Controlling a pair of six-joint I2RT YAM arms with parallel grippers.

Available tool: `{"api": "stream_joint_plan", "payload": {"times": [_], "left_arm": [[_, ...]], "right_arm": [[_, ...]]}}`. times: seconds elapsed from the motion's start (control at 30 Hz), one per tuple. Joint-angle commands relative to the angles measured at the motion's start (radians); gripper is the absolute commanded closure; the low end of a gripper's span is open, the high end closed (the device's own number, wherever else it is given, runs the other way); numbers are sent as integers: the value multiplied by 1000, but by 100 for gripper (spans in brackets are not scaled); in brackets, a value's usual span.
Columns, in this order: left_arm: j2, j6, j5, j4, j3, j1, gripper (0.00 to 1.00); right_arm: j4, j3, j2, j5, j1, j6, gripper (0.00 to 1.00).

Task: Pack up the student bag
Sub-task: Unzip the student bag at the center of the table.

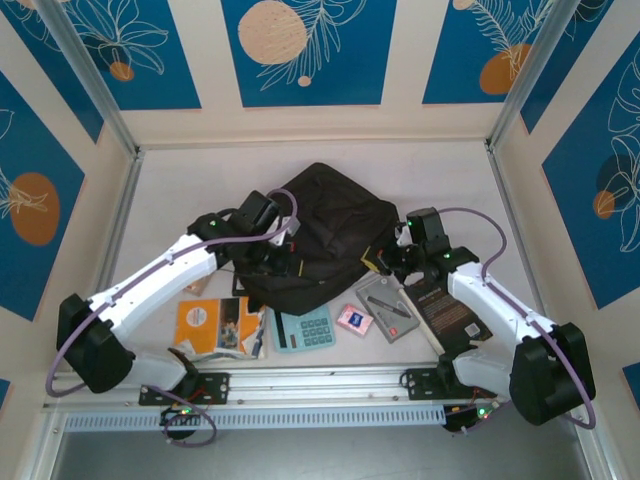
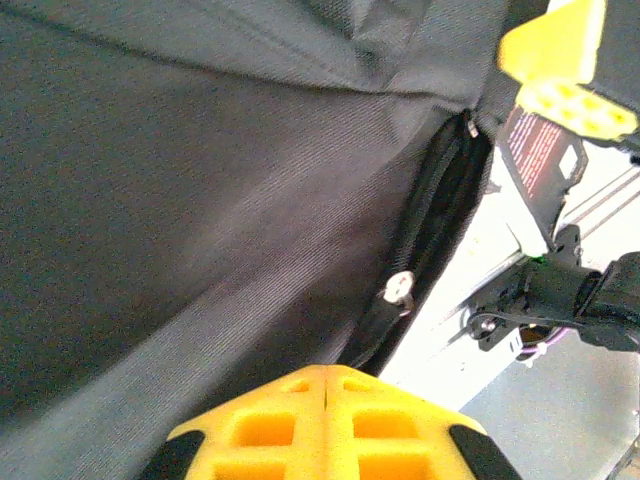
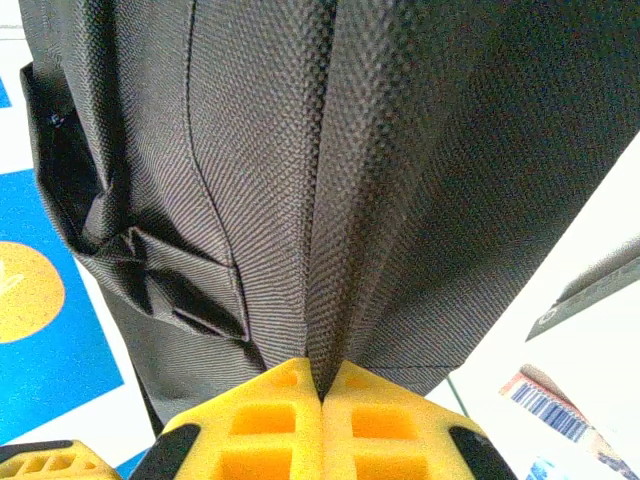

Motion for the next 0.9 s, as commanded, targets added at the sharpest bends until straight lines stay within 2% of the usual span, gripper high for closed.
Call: {"api": "stream_joint_plan", "payload": {"times": [0.0,0.23,0.27,0.33,0.43,0.47,0.67,0.87], "left_arm": [[-42,40,-33,-56,-12,16,100],[-50,11,21,16,-28,17,100],[-42,7,26,23,-30,17,100],[-30,2,36,36,-33,17,100],[-16,-2,36,47,-35,16,100],[-12,-5,39,54,-39,16,100],[13,-24,60,93,-71,4,100],[20,-23,40,84,-64,2,100]], "right_arm": [[-78,67,13,62,-26,-85,100],[-105,124,62,56,-30,-114,100],[-116,129,68,51,-30,-118,96],[-135,133,70,42,-29,-119,80],[-200,149,63,63,-27,-114,47],[-231,160,59,72,-25,-112,40],[-382,221,68,28,5,-46,35],[-365,190,65,-44,110,0,32]]}}
